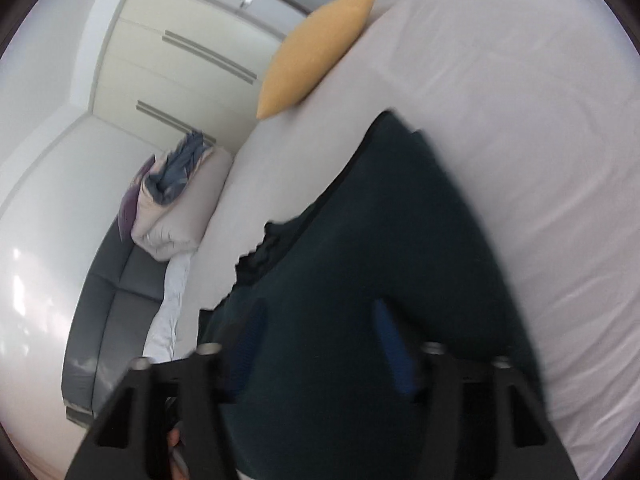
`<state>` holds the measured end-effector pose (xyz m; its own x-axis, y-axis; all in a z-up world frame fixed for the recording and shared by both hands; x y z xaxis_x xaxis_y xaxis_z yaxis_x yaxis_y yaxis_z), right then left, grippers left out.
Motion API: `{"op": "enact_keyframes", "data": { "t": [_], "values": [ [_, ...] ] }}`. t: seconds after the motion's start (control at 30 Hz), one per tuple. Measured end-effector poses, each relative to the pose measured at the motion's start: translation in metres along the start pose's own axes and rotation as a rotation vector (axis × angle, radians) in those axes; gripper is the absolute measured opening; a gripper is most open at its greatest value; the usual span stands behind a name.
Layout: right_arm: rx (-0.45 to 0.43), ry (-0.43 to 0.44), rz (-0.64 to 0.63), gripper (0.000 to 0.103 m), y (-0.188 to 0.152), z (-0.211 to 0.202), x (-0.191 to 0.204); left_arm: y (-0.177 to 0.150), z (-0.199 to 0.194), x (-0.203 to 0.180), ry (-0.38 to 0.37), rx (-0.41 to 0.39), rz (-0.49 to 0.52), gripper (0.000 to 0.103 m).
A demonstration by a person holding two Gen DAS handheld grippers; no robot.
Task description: Fold small clothes
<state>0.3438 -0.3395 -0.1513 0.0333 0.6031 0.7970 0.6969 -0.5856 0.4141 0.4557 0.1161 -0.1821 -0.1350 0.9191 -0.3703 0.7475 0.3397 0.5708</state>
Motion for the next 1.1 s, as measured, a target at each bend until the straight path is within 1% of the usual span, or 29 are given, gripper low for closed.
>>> {"op": "enact_keyframes", "data": {
  "t": [0.03,0.1,0.13,0.17,0.2,0.23,0.27,0.3,0.33,0.37,0.47,0.5,0.57,0.63,0.77,0.83,0.9,0.97,1.0,1.1],
  "values": [
    [-0.015,-0.017,0.008,0.053,0.000,-0.003,0.001,0.001,-0.009,0.009,0.006,-0.012,-0.030,0.070],
    [-0.054,-0.073,-0.008,0.066,0.003,-0.018,0.007,-0.001,-0.025,0.028,-0.002,-0.032,-0.108,0.070],
    [-0.069,-0.073,-0.039,0.068,0.001,-0.023,0.017,-0.004,-0.038,0.042,-0.009,-0.044,-0.170,0.070],
    [-0.071,-0.064,-0.061,0.069,-0.001,-0.025,0.026,-0.008,-0.045,0.053,-0.014,-0.043,-0.210,0.070],
    [-0.067,-0.056,-0.071,0.069,-0.003,-0.025,0.032,-0.014,-0.054,0.062,-0.037,-0.041,-0.260,0.070],
    [-0.054,-0.032,-0.089,0.069,-0.007,-0.021,0.046,-0.021,-0.063,0.070,-0.076,-0.044,-0.315,0.071],
    [-0.036,-0.005,-0.109,0.069,-0.013,-0.015,0.057,-0.031,-0.071,0.077,-0.112,-0.045,-0.370,0.073],
    [-0.016,0.010,-0.129,0.069,-0.017,-0.008,0.066,-0.041,-0.078,0.081,-0.142,-0.041,-0.410,0.078],
    [0.000,0.013,-0.144,0.069,-0.021,-0.005,0.071,-0.052,-0.085,0.083,-0.188,-0.035,-0.454,0.078],
    [0.023,0.007,-0.164,0.069,-0.029,0.004,0.079,-0.060,-0.091,0.087,-0.216,-0.026,-0.474,0.078],
    [0.083,-0.008,-0.209,0.069,-0.053,0.026,0.095,-0.080,-0.097,0.076,-0.285,0.022,-0.498,0.078],
    [0.099,-0.006,-0.211,0.069,-0.060,0.030,0.097,-0.087,-0.099,0.074,-0.317,0.041,-0.527,0.078],
    [0.122,0.003,-0.207,0.069,-0.074,0.036,0.101,-0.097,-0.102,0.073,-0.359,0.054,-0.583,0.078],
    [0.132,0.003,-0.201,0.069,-0.086,0.036,0.101,-0.107,-0.105,0.069,-0.392,0.067,-0.617,0.078],
    [0.134,0.010,-0.183,0.069,-0.096,0.033,0.099,-0.119,-0.103,0.063,-0.426,0.102,-0.682,0.078],
    [0.133,0.014,-0.169,0.069,-0.098,0.029,0.098,-0.121,-0.100,0.064,-0.424,0.118,-0.716,0.078],
    [0.132,0.020,-0.167,0.069,-0.099,0.028,0.098,-0.120,-0.097,0.062,-0.423,0.120,-0.736,0.079],
    [0.132,0.022,-0.171,0.069,-0.099,0.028,0.100,-0.120,-0.092,0.060,-0.440,0.134,-0.761,0.079],
    [0.134,0.025,-0.172,0.069,-0.100,0.029,0.101,-0.118,-0.084,0.056,-0.446,0.143,-0.776,0.079],
    [0.144,0.029,-0.167,0.069,-0.104,0.032,0.101,-0.115,-0.078,0.054,-0.479,0.182,-0.827,0.079]
  ]
}}
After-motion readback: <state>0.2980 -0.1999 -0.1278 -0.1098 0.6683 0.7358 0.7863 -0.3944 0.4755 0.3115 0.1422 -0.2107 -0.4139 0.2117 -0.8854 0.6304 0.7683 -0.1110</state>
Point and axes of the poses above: each gripper's, at about its wrist camera, not at the fingertips, and z roughly the way its jaws point, x to its left, y to its top, the point moved 5 cm from there along z, roughly the way its jaws point, and after that the axes turned 3 degrees about y, right-handed, at the moved point
